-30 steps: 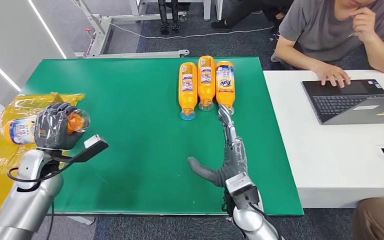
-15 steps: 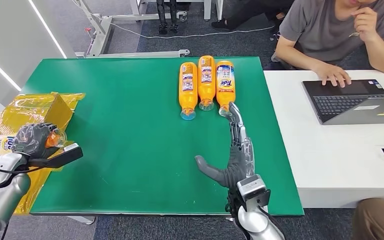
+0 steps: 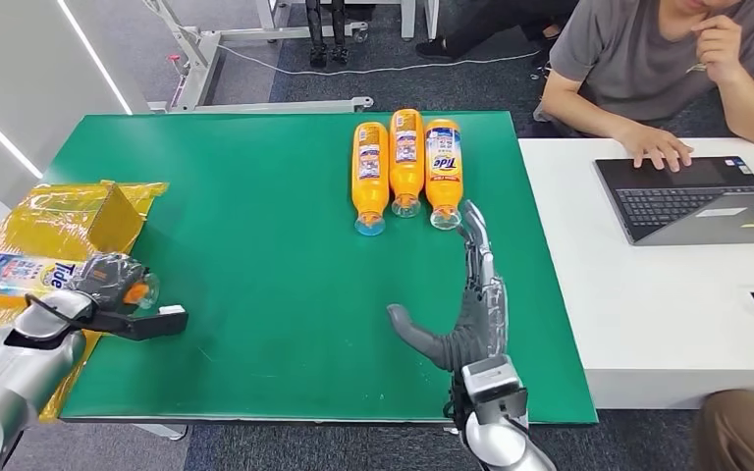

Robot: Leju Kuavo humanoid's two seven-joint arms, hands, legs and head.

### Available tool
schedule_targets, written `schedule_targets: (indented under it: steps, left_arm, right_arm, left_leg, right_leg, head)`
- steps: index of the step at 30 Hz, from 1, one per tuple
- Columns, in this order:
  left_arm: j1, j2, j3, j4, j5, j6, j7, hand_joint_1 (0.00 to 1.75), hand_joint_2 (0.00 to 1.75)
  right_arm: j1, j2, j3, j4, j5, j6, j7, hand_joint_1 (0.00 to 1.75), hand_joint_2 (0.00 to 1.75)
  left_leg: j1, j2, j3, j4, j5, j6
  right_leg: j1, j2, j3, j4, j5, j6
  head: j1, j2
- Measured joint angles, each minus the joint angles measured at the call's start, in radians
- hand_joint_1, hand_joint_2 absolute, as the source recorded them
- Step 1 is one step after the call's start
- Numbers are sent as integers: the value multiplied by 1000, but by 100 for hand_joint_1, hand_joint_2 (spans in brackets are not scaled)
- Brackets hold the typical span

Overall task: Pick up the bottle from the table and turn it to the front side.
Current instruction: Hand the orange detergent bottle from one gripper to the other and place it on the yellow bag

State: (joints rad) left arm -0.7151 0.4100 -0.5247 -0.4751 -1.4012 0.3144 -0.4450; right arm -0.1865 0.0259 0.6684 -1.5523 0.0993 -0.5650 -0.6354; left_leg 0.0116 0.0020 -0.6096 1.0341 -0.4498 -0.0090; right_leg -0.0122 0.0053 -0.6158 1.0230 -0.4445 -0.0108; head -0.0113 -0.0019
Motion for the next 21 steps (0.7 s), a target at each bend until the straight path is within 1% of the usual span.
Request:
schedule_targets:
  steps: [2,5,11,15,18,21]
  left_arm:
    - [-23,-12,-51,13,-33,-14,2,175,175]
    - [-45,-24,-98,26,-41,-19,5,175,175]
    - [-61,-39,-138,41,-42,-24,3,175,175]
    - [-69,-59,-153,52,-40,-47,15,175,175]
    - [-74,-71,-159,66,-19,-95,37,175,175]
    - [-90,-80,-159,84,38,-202,62,175,175]
  right_arm:
    - [8,3,0,-2,23,-9,4,0,175]
    - [16,5,0,-3,28,-11,7,0,175]
    - [22,5,-4,-4,38,-11,8,0,175]
    - [36,5,-14,-19,48,-10,9,0,175]
    - [46,6,-19,-26,54,-7,10,0,175]
    - [52,10,-23,-28,66,-6,14,0,175]
  left_leg:
    - [0,1,0,0,0,0]
    - [0,1,0,0,0,0]
    - [0,1,0,0,0,0]
    - [0,0,0,0,0,0]
    - [0,1,0,0,0,0]
    - [0,0,0,0,0,0]
  right_leg:
    - [0,0,0,0,0,0]
    - [0,1,0,0,0,0]
    - [0,1,0,0,0,0]
    - [0,0,0,0,0,0]
    - [0,1,0,0,0,0]
    - [0,0,1,0,0,0]
  head:
    - [0,0]
    - [0,0]
    - [0,0]
    - [0,0]
    - [0,0]
    - [0,0]
